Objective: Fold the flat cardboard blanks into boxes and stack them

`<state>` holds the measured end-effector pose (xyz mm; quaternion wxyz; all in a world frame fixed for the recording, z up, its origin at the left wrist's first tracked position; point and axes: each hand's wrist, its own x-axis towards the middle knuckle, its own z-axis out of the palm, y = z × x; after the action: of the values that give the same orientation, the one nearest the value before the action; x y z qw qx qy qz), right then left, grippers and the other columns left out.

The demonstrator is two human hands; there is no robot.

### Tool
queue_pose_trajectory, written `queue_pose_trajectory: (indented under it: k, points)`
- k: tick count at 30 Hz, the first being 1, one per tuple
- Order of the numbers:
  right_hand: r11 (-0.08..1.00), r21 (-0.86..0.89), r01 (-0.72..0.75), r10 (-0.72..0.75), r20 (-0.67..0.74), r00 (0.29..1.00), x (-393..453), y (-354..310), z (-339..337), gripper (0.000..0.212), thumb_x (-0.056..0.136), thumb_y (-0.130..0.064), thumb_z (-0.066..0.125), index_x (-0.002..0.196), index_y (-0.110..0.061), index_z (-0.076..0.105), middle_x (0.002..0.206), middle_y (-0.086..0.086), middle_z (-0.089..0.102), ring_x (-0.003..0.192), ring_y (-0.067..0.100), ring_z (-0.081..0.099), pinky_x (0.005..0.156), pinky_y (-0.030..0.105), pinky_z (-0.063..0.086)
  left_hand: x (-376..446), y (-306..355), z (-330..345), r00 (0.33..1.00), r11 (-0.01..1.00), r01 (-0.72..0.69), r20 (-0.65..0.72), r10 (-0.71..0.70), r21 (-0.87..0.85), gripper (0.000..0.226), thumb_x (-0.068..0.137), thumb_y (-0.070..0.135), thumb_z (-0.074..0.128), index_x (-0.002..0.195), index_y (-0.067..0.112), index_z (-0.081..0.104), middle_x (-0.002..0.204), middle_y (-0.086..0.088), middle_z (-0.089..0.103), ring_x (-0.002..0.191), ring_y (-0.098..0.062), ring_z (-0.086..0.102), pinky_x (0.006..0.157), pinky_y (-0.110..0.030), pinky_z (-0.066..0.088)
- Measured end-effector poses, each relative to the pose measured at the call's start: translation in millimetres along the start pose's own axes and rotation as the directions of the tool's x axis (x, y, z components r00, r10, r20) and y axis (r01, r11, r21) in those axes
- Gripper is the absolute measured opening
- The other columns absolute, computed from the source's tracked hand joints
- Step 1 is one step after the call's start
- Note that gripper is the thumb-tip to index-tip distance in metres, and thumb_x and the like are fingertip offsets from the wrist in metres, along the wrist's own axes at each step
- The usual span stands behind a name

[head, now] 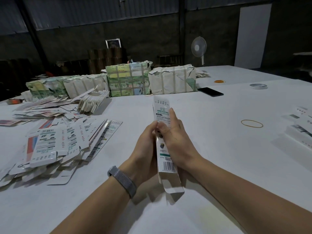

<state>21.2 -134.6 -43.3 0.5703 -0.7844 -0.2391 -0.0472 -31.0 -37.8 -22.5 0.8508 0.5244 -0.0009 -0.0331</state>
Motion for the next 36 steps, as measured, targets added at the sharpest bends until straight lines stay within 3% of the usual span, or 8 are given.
queue_pose_trajectory:
  k: [9, 14, 18, 20, 23, 28, 31, 36]
  points:
    - [0.995, -0.098, 0.022, -0.024, -0.019, 1.000, -2, -4, 1, 0.090, 0.076, -0.087, 0.017, 0.154, -0.047, -0.003, 0.136, -0.019, 0.032, 0.127, 0.007, 0.046, 0.107, 0.041, 0.042, 3, -4, -3, 0.998, 0.993, 0.055, 0.021, -0.053, -0.101, 0.045, 0.106, 0.047, 0.035, 0.125, 0.024, 0.068, 0.115, -0.011, 0.074, 0.097, -0.026, 0.075, 0.076, -0.038, 0.063]
    - [0.997, 0.000, 0.075, -0.075, -0.048, 0.996, 0, -8, -3, 0.078, 0.088, -0.070, 0.029, 0.157, -0.038, 0.014, 0.139, -0.013, 0.036, 0.128, 0.002, 0.045, 0.110, 0.037, 0.040, 9, 1, -7, 0.999, 0.998, 0.031, -0.006, -0.031, -0.054, 0.045, 0.101, 0.051, 0.046, 0.129, 0.025, 0.068, 0.124, -0.012, 0.070, 0.108, -0.029, 0.070, 0.085, -0.042, 0.061]
    - [0.965, 0.242, 0.097, -0.077, -0.091, 0.993, -3, -15, -4, 0.053, 0.089, -0.051, 0.039, 0.138, -0.036, 0.053, 0.124, -0.007, 0.052, 0.108, -0.003, 0.059, 0.091, 0.024, 0.051, 12, 1, -12, 0.997, 0.998, -0.056, -0.053, 0.056, 0.005, 0.048, 0.085, 0.049, 0.065, 0.119, 0.015, 0.072, 0.085, -0.006, 0.065, 0.067, -0.019, 0.068, 0.058, -0.030, 0.058]
    - [0.953, 0.298, 0.056, -0.036, -0.073, 0.997, -4, -14, -7, 0.041, 0.089, -0.046, 0.040, 0.122, -0.039, 0.061, 0.121, -0.005, 0.062, 0.106, 0.006, 0.065, 0.091, 0.031, 0.054, 12, 1, -13, 0.994, 0.996, -0.079, -0.068, 0.082, 0.036, 0.053, 0.078, 0.046, 0.070, 0.118, 0.011, 0.069, 0.072, -0.004, 0.066, 0.056, -0.016, 0.067, 0.049, -0.025, 0.054]
    - [0.950, 0.310, 0.032, -0.018, -0.047, 0.999, -6, -13, -8, 0.037, 0.099, -0.036, 0.042, 0.130, -0.031, 0.062, 0.120, -0.004, 0.070, 0.105, 0.017, 0.069, 0.093, 0.043, 0.056, 13, 0, -13, 0.987, 0.989, -0.113, -0.100, 0.123, 0.100, 0.066, 0.071, 0.053, 0.072, 0.126, 0.017, 0.062, 0.080, -0.005, 0.072, 0.069, -0.020, 0.073, 0.058, -0.029, 0.058]
    - [0.972, 0.229, 0.054, -0.025, -0.125, 0.992, -2, -6, -12, 0.036, 0.106, -0.020, 0.043, 0.132, -0.039, 0.057, 0.101, -0.013, 0.073, 0.085, 0.010, 0.072, 0.079, 0.035, 0.061, 13, -3, -12, 0.973, 0.972, -0.159, -0.137, 0.183, 0.170, 0.060, 0.075, 0.059, 0.067, 0.125, 0.033, 0.051, 0.095, -0.005, 0.073, 0.080, -0.021, 0.076, 0.068, -0.037, 0.060]
    - [0.963, 0.268, 0.041, -0.014, -0.102, 0.995, -2, -5, -12, 0.033, 0.102, -0.030, 0.051, 0.134, -0.036, 0.057, 0.103, -0.006, 0.074, 0.093, 0.016, 0.072, 0.089, 0.044, 0.059, 14, -4, -11, 0.958, 0.944, -0.233, -0.110, 0.264, 0.233, 0.039, 0.096, 0.043, 0.061, 0.132, 0.036, 0.047, 0.103, -0.004, 0.072, 0.086, -0.018, 0.075, 0.070, -0.033, 0.060]
    - [0.973, 0.203, 0.108, -0.091, -0.091, 0.992, -3, -7, -9, 0.043, 0.092, -0.046, 0.059, 0.134, -0.040, 0.053, 0.104, -0.008, 0.071, 0.092, 0.016, 0.071, 0.085, 0.041, 0.060, 15, -3, -8, 0.922, 0.889, -0.343, -0.070, 0.380, 0.304, 0.042, 0.108, 0.029, 0.042, 0.147, 0.042, 0.035, 0.126, -0.005, 0.067, 0.108, -0.024, 0.072, 0.084, -0.044, 0.061]
